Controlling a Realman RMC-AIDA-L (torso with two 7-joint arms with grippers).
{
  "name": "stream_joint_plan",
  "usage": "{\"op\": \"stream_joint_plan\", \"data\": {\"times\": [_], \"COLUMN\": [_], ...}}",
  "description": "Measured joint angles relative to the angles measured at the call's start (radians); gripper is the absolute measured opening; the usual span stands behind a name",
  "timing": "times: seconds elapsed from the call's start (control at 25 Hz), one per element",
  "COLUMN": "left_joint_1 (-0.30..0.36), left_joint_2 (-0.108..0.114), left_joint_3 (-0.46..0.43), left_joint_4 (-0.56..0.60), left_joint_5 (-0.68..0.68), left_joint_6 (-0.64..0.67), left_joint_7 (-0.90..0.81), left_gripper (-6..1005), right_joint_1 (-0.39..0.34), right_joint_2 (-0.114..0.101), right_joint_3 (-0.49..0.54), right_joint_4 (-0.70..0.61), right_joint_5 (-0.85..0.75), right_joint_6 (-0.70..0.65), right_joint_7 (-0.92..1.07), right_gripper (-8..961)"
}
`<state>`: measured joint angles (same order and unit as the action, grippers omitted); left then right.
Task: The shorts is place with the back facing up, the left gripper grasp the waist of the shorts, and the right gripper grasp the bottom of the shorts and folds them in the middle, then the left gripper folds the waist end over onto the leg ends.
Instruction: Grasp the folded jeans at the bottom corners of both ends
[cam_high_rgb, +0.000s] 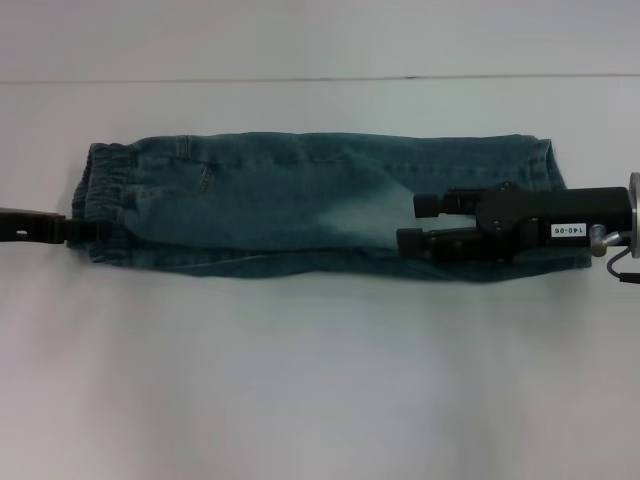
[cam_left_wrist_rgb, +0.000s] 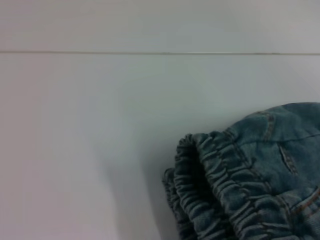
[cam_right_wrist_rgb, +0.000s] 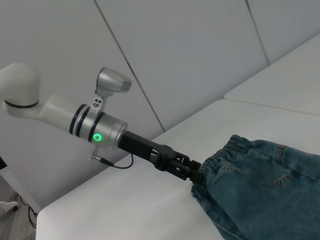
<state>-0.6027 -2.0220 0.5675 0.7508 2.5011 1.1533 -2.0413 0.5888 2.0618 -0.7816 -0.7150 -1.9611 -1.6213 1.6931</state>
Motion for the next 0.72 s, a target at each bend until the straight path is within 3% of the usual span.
{"op": "stream_joint_plan", "data": {"times": [0.4,0.72], "left_joint_1": [-0.031,-0.021], "left_joint_2": [0.008,0.001], "left_joint_3": [0.034,0.040], "left_joint_4": [-0.070,-0.019], "left_joint_5": [0.003,-0.012], "left_joint_6": [-0.052,0.027], "left_joint_7": [0.015,0.066], "left_gripper": [833,818], "right_joint_1": [0.003,-0.001], "right_joint_2": [0.007,0.009], "right_joint_3": [-0.004,0.002], "right_joint_4": [0.000,0.002], "right_joint_5": [-0.001,0.000], "right_joint_6": [0.005,0.017], "right_joint_7": [-0.002,-0.003], "right_gripper": [833,831]}}
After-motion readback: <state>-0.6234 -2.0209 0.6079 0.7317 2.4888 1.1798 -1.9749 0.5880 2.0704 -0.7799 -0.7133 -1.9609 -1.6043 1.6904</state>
